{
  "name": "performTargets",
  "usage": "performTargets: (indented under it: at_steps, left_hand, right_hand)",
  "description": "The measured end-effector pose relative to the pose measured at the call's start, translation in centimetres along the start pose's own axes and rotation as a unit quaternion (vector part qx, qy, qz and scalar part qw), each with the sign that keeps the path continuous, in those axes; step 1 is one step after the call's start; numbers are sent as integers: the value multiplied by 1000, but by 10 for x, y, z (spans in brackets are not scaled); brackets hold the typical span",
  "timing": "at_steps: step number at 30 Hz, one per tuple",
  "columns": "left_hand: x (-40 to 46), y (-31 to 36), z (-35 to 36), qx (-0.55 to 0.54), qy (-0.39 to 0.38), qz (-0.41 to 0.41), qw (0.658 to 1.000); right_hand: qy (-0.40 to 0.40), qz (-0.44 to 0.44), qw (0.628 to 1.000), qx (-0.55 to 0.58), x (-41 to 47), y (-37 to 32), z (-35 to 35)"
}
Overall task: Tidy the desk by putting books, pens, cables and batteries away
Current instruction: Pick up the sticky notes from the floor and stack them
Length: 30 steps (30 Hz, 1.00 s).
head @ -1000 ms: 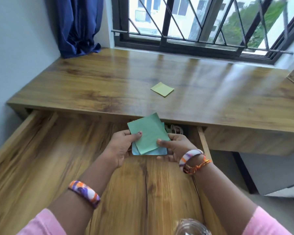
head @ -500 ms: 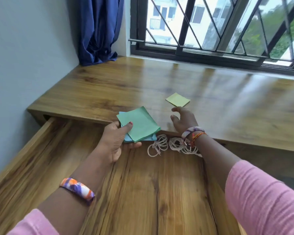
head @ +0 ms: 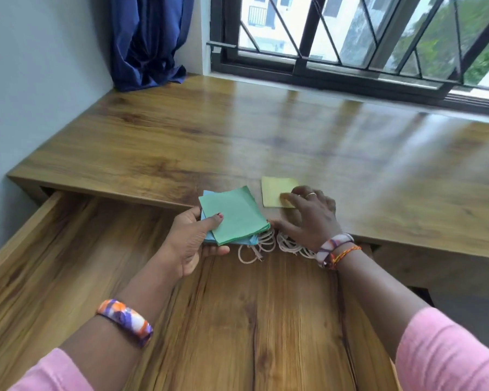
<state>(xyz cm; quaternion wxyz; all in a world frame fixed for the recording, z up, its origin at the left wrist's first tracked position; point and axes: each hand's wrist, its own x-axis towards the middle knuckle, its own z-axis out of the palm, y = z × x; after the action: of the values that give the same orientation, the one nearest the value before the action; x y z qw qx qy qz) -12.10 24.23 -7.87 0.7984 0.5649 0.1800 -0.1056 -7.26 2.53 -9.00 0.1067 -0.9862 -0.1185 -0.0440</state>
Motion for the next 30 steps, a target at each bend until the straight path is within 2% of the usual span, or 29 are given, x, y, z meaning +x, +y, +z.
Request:
performTargets:
  at_steps: [3, 8, 12, 17, 20, 25, 28, 30]
  left_hand:
    - [-17, -8, -7, 24, 4, -5, 1000]
    - [-53, -26, -35, 98, 17, -25, 995]
    - [-83, -43, -70, 237, 33, -49, 970]
    - [-118, -57, -104, 325, 36, -93, 940]
    - [-135, -62, -114, 353, 42, -106, 929]
    - [-148, -66, -126, 426, 98, -86, 895]
    - [-155, -60, -130, 437, 92, -106, 888]
    - [-161, -53, -132, 445, 67, -114, 886]
  right_hand:
    - [68, -24, 997, 13, -18, -4, -4]
    - [73, -66, 995, -30, -53, -26, -22]
    - [69, -131, 989, -23, -106, -52, -20]
    - [-54, -185, 979, -68, -167, -90, -8]
    - [-131, -227, 959, -104, -191, -114, 4]
    - [-251, -304, 918, -47, -225, -145, 21]
    - [-346, -279, 896, 10, -230, -152, 29]
    - [-362, -240, 900, 39, -225, -151, 32]
